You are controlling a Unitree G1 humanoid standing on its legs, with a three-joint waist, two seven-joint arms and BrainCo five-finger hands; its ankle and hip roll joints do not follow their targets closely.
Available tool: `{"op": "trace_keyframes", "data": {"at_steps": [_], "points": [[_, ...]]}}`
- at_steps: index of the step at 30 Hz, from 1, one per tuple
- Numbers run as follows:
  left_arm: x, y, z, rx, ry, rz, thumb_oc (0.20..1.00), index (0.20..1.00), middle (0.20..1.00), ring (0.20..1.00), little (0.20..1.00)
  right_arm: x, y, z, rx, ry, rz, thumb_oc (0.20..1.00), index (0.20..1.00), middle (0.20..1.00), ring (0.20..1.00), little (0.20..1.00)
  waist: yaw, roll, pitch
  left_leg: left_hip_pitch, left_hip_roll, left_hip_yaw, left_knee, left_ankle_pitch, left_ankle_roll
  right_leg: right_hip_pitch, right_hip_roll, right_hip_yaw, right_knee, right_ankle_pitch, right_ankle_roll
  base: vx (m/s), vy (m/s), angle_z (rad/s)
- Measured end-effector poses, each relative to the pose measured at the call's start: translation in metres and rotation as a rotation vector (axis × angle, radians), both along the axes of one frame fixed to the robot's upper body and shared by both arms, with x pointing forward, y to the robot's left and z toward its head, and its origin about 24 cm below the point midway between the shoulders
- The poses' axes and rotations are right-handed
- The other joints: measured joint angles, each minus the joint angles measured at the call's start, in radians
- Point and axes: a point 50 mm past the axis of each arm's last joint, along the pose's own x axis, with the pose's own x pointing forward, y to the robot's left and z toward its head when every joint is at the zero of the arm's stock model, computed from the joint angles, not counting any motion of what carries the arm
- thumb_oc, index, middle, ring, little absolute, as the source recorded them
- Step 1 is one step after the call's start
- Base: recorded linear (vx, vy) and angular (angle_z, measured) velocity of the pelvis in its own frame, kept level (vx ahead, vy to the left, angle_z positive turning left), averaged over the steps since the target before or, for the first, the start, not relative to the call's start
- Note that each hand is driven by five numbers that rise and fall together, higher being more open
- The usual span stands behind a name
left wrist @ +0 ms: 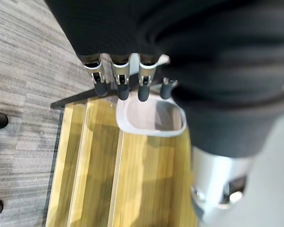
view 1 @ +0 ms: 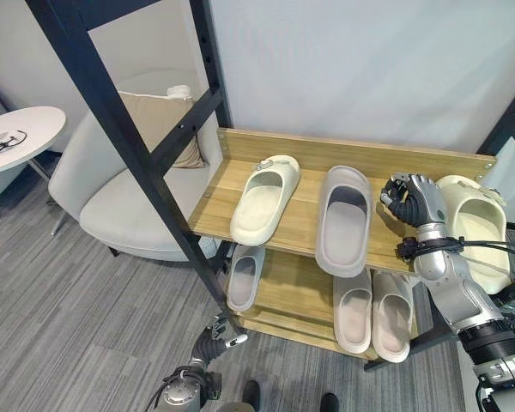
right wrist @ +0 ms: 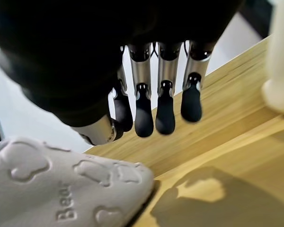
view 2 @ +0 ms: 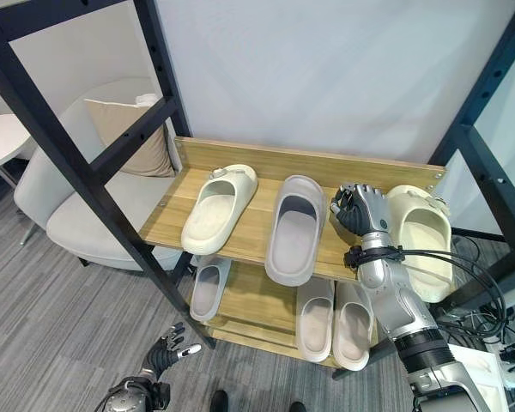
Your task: Arrange the slippers neatly on the shoe rack.
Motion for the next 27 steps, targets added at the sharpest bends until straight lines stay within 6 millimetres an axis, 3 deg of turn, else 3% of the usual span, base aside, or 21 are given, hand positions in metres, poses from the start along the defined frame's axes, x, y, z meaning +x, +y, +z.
{"op": "trace_keyframes", "data": {"at_steps": [7,8,9,13,15,17,23,27], "points": [[0.001,0.000,0.001,-0.001,-0.004,-0.001,1.000,1.000,1.000,1.000,1.000,-0.001,0.000,0.002,0.005,-0.009,-0.003,0.200,0.200,0.200,0.200,0.200,-0.002,-0.002,0.000,0.010,-0.003,-0.006,0.005,0.008,-0.005,0.012,0.001,-0.005,0.000,0.005,-0.007,0.00,0.000,0.00],[0.001,0.000,0.001,-0.001,-0.004,-0.001,1.000,1.000,1.000,1.000,1.000,-0.002,0.002,0.006,0.010,-0.029,0.006,0.661,0.661,0.661,0.661,0.661,-0.002,0.001,0.001,0.013,-0.003,-0.006,0.005,0.007,-0.005,0.015,0.001,-0.005,0.000,0.003,-0.007,0.00,0.000,0.00],[0.002,0.000,0.001,0.000,-0.004,-0.001,1.000,1.000,1.000,1.000,1.000,-0.004,0.005,0.009,0.012,-0.046,0.016,1.000,1.000,1.000,1.000,1.000,-0.002,0.001,0.001,0.014,-0.003,-0.006,0.005,0.007,-0.005,0.016,0.002,-0.005,0.000,0.003,-0.007,0.00,0.000,0.00],[0.003,-0.003,0.001,-0.009,-0.006,0.003,1.000,1.000,1.000,1.000,1.000,-0.022,0.027,0.048,0.105,-0.259,0.086,1.000,1.000,1.000,1.000,1.000,-0.012,0.004,0.003,0.016,-0.002,-0.004,0.002,0.006,-0.004,0.016,0.001,-0.001,0.000,-0.002,-0.005,-0.01,0.003,-0.02],[0.004,-0.007,0.001,-0.018,-0.009,0.011,1.000,1.000,1.000,1.000,1.000,-0.043,0.048,0.078,0.183,-0.433,0.181,1.000,1.000,1.000,1.000,1.000,-0.020,0.004,0.003,0.016,-0.003,-0.002,0.003,0.006,-0.005,0.015,0.002,0.000,0.000,-0.002,-0.005,-0.01,0.001,-0.02],[0.004,-0.009,0.002,-0.023,-0.012,0.012,1.000,1.000,1.000,1.000,1.000,-0.053,0.057,0.088,0.196,-0.494,0.243,1.000,1.000,1.000,1.000,1.000,-0.022,0.001,0.002,0.016,-0.002,0.000,-0.001,0.002,-0.006,0.015,0.001,0.001,0.000,-0.006,0.001,0.00,0.000,0.00],[0.004,-0.009,0.004,-0.018,-0.021,0.027,1.000,1.000,1.000,1.000,1.000,-0.055,0.063,0.072,0.183,-0.419,0.284,1.000,1.000,1.000,1.000,1.000,-0.026,-0.010,0.001,0.016,-0.003,0.004,-0.001,0.001,-0.006,0.014,0.000,0.002,0.000,-0.007,0.001,0.01,0.000,0.00],[0.004,-0.009,0.004,-0.017,-0.020,0.026,1.000,1.000,1.000,1.000,1.000,-0.042,0.060,0.051,0.148,-0.299,0.259,1.000,1.000,1.000,1.000,1.000,-0.025,-0.015,-0.001,0.015,-0.003,0.003,-0.001,0.001,-0.006,0.015,0.001,0.001,0.000,-0.007,0.002,0.00,0.000,0.00]]}}
